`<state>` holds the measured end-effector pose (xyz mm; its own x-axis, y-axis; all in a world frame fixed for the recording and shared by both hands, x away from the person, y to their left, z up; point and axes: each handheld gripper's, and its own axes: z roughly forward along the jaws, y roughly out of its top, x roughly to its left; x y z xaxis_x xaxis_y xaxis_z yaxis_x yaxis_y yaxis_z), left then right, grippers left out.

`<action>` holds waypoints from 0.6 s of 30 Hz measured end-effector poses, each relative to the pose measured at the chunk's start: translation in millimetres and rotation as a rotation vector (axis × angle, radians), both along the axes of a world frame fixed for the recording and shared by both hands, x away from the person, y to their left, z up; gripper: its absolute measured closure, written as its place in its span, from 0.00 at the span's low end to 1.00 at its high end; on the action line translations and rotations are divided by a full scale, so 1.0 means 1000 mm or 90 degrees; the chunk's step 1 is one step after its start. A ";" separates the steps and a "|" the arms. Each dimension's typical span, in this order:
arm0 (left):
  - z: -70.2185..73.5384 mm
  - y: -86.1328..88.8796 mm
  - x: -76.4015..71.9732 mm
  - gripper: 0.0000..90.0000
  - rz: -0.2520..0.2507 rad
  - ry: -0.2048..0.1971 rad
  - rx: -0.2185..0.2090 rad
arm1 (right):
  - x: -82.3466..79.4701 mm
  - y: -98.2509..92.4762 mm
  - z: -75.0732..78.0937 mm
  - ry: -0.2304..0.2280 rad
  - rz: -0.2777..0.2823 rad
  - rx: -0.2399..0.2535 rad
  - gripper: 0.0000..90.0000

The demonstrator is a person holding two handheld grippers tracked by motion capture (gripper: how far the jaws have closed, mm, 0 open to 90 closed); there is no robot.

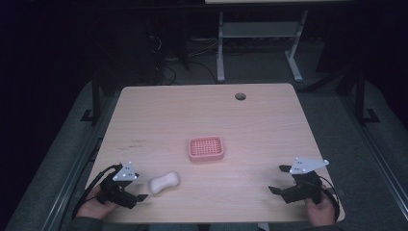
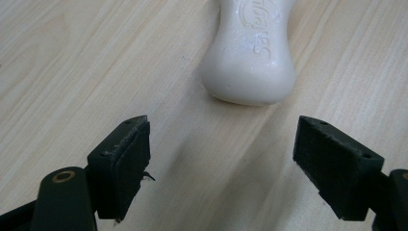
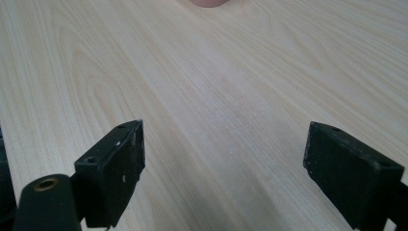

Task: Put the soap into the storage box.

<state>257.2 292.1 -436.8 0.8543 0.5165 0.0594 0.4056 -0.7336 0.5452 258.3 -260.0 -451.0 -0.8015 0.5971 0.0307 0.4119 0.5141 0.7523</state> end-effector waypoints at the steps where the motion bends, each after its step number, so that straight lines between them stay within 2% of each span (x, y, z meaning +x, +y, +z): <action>1: 0.000 0.000 0.000 0.23 0.000 0.000 0.000 | 0.000 0.000 0.000 0.002 -0.001 0.000 0.16; 12: 0.005 -0.007 0.001 0.23 -0.009 -0.001 0.006 | -0.001 -0.001 0.000 0.003 -0.005 0.000 0.16; 16: 0.007 -0.014 0.003 0.23 -0.024 -0.001 0.020 | -0.001 -0.001 -0.001 0.009 -0.004 -0.002 0.16; 18: 0.008 -0.015 0.004 0.23 -0.020 0.002 0.016 | -0.001 -0.001 -0.001 0.008 -0.004 -0.002 0.16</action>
<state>260.8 277.3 -429.1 0.8705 0.4874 0.0689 0.3837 -0.7596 0.5251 257.5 -260.6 -452.2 -0.7975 0.6021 0.0386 0.4241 0.5139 0.7456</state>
